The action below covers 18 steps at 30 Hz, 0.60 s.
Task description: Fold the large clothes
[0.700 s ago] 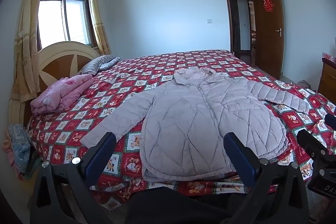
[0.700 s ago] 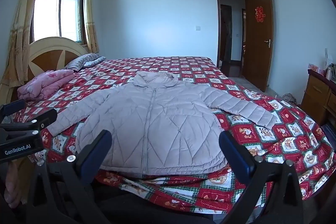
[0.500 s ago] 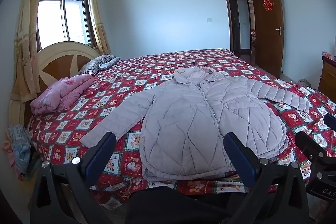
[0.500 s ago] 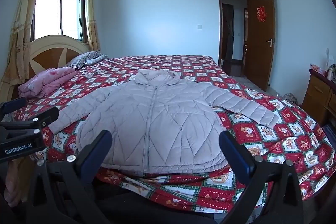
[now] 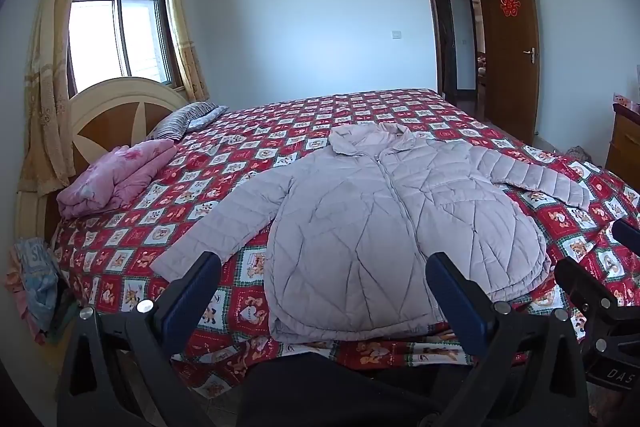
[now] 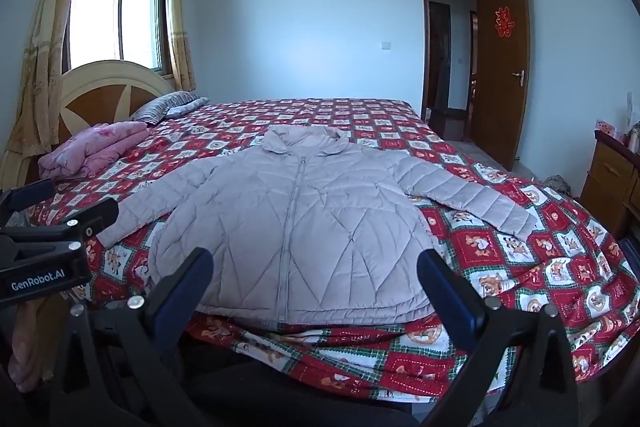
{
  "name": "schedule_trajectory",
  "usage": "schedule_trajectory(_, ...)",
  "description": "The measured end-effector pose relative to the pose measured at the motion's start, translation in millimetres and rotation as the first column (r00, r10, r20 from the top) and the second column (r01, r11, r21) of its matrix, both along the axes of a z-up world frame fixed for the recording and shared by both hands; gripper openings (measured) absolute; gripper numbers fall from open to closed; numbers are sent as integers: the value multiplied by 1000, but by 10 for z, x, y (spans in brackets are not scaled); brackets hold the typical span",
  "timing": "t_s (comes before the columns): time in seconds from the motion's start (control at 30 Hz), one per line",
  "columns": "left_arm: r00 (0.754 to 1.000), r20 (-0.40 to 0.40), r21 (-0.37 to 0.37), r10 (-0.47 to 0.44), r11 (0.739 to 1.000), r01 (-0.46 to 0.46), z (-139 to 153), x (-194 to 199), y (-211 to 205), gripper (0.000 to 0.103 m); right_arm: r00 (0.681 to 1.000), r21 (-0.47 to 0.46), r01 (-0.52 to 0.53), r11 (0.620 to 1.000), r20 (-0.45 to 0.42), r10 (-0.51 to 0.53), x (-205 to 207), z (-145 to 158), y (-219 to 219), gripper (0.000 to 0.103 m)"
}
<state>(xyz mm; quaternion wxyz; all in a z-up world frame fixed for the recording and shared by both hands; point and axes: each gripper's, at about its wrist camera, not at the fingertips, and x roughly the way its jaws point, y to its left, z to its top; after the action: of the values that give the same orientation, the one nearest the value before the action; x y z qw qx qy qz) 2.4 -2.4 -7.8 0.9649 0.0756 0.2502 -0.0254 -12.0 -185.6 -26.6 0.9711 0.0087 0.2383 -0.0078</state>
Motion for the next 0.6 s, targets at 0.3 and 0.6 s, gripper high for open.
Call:
schedule_trajectory(0.3, 1000, -1, -1, 3, 1000, -3, -17, 11, 3, 102, 1000, 0, -4, 1000, -5, 4, 4, -22, 15, 103)
schedule_trajectory(0.6, 1000, -3, -5, 11, 1000, -11, -42, 25, 26, 102, 1000, 0, -7, 1000, -10, 7, 10, -33, 31, 103)
